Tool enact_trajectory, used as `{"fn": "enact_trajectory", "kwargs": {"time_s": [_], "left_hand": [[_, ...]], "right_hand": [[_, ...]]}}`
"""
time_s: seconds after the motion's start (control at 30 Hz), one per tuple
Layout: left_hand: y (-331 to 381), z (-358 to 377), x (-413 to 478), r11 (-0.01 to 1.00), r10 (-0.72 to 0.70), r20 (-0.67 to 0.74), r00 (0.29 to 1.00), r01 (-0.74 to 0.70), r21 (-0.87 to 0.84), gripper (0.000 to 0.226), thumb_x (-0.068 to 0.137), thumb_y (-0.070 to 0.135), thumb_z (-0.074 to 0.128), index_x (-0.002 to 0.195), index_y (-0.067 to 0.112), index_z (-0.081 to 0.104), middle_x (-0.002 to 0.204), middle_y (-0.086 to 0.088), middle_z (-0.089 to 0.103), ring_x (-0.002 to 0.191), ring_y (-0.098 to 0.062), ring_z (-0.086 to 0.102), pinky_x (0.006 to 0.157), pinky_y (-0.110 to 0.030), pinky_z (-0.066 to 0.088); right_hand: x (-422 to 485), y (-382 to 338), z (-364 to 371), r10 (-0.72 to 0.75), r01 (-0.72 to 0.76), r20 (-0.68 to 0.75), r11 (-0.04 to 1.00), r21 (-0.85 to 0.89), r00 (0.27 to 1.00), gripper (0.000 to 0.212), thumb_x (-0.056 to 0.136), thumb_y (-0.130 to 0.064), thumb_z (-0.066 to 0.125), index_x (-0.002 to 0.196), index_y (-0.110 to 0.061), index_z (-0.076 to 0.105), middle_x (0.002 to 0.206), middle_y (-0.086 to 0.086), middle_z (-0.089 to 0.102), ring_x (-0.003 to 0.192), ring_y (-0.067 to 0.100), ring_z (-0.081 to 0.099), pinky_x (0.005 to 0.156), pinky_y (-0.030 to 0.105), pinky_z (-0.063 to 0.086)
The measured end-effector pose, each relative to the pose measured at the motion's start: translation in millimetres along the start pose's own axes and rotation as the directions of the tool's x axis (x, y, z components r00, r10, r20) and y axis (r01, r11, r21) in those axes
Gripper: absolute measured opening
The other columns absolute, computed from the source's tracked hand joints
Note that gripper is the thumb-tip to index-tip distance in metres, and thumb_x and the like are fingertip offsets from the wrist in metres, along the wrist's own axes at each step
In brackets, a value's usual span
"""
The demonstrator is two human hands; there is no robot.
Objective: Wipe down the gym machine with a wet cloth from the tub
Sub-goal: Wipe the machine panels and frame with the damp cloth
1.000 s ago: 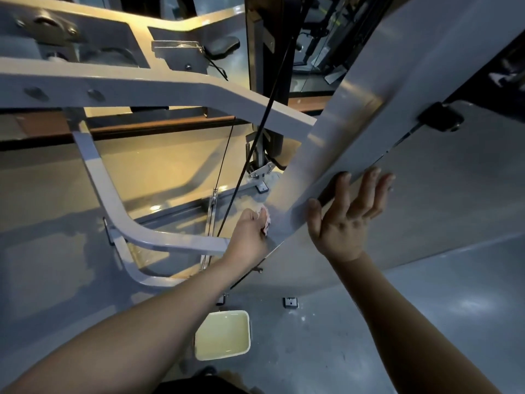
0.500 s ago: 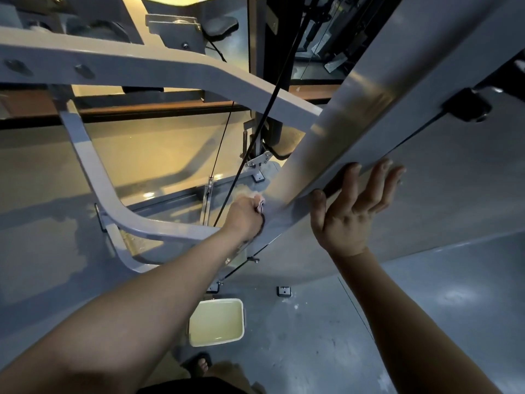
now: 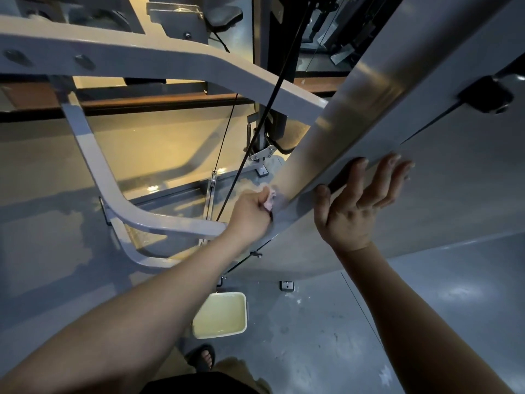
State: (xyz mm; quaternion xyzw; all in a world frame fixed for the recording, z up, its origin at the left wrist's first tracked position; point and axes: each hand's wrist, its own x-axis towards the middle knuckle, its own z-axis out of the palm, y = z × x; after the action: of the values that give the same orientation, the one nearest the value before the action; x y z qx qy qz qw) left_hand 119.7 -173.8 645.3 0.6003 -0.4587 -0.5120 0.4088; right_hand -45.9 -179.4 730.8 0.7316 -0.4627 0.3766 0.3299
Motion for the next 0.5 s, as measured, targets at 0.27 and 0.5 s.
{"fn": "enact_trajectory", "kwargs": {"time_s": [0.27, 0.5], "left_hand": [[-15.1, 4.6, -46.1, 0.994, 0.106, -0.08, 0.991, -0.104, 0.03, 0.022, 0.096, -0.013, 0.051, 0.116, -0.014, 0.06, 0.091, 0.006, 0.042, 0.073, 0.01, 0.046, 0.076, -0.012, 0.037], [46.1, 0.5, -52.9, 0.868, 0.496, -0.154, 0.855, -0.483, 0.115, 0.045, 0.096, -0.007, 0.044, 0.138, 0.002, 0.06, 0.111, -0.001, 0.048, 0.094, -0.008, 0.047, 0.091, -0.01, 0.038]], "right_hand": [[-9.6, -0.6, 3.9, -0.03, 0.029, 0.036, 0.999, 0.023, 0.999, 0.059, 0.104, -0.041, 0.041, 0.152, -0.014, 0.021, 0.145, 0.035, 0.021, 0.132, 0.062, 0.019, 0.124, 0.055, 0.002], [-10.0, -0.9, 3.1, -0.019, 0.018, 0.042, 1.0, 0.017, 0.999, 0.061, 0.103, -0.04, 0.046, 0.153, -0.013, 0.023, 0.147, 0.033, 0.021, 0.135, 0.059, 0.021, 0.123, 0.056, 0.005]]}}
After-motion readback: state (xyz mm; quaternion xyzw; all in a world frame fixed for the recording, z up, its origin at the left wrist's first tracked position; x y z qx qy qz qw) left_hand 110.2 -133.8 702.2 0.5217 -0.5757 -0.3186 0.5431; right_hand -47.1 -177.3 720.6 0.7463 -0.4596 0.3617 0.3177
